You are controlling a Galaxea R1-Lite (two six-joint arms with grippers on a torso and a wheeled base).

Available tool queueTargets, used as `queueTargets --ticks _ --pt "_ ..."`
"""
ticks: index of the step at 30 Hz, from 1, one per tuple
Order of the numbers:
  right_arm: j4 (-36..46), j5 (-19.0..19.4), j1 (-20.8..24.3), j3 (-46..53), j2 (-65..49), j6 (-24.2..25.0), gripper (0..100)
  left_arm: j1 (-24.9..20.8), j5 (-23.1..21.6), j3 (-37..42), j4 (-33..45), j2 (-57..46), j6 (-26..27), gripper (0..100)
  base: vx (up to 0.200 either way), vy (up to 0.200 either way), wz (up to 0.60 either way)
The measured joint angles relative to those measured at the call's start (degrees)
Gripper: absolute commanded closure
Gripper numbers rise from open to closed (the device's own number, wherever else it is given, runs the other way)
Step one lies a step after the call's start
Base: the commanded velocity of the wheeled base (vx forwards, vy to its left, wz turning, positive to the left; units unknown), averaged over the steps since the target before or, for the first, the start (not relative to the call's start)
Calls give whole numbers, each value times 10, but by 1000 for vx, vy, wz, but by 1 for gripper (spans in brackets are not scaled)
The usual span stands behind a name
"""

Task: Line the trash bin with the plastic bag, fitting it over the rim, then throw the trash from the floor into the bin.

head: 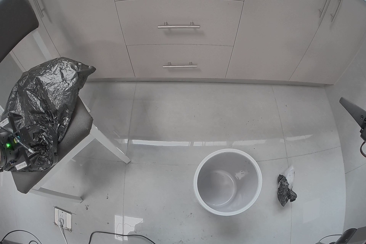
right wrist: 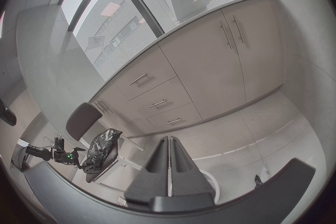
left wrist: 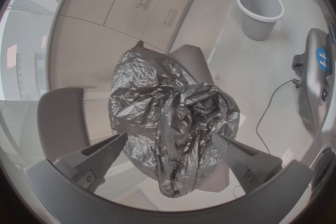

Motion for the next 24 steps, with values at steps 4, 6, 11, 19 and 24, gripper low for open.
queueTargets --ticks 4,6,11,19,24 --pt "-1 1 0 0 2 10 100 0 0 9 -16 20 -2 0 0 0 0" --pt "-1 1 0 0 2 13 100 0 0 13 -34 30 -3 0 0 0 0" --pt "-1 1 0 0 2 15 100 1 -1 22 -95 63 -3 0 0 0 0" --pt "-2 1 0 0 2 22 100 2 -2 26 -161 122 -3 0 0 0 0" --pt "-9 1 0 -1 2 30 100 2 -3 25 -197 149 -3 100 0 0 0"
